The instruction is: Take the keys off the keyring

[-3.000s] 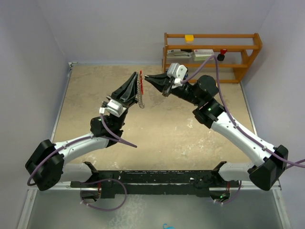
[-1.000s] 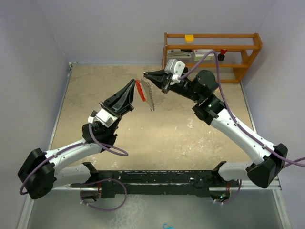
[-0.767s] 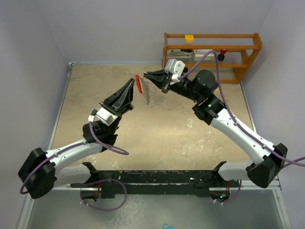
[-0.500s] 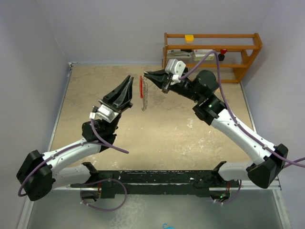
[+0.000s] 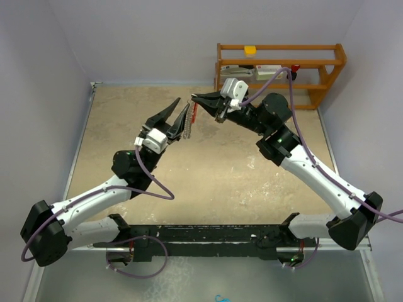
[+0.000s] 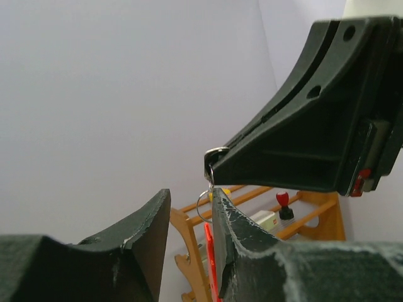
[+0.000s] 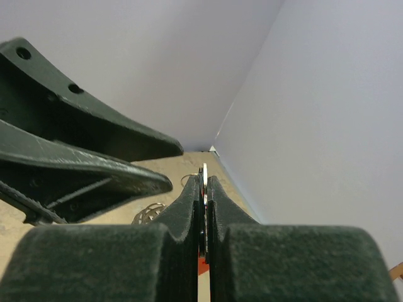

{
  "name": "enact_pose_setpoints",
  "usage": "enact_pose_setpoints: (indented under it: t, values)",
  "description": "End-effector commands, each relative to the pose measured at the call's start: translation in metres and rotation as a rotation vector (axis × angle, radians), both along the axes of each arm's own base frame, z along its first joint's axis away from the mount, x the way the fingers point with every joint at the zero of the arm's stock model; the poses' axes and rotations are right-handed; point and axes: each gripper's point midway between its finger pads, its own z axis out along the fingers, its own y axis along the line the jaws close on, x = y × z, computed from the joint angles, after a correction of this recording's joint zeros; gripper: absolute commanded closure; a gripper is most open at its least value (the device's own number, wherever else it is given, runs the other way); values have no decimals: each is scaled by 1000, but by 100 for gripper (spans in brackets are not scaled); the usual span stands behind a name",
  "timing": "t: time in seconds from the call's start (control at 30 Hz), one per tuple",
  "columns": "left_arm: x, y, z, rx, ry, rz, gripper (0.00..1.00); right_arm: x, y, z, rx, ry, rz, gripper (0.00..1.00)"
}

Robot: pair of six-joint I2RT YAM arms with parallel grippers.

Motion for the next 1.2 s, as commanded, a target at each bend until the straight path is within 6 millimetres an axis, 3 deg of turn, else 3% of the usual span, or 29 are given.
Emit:
enact_pose_setpoints:
  t: [0.0, 0.27, 0.67, 0.97, 1.17]
  values:
    - [2, -5, 11, 24, -30, 14, 70, -15, -18, 43, 87, -111, -19, 100]
    - [12, -6, 9, 33, -43, 63, 74, -18, -18, 42, 83, -114, -11, 100]
    - [9, -8, 19, -7, -97, 51, 76, -18, -16, 39, 74, -107, 1, 100]
    - [-3, 11, 19, -79, -95, 50, 76, -15, -17, 37, 75, -106, -13, 100]
    - [-4, 17, 5, -60, -33, 51, 76, -16, -17, 36, 71, -103, -12, 100]
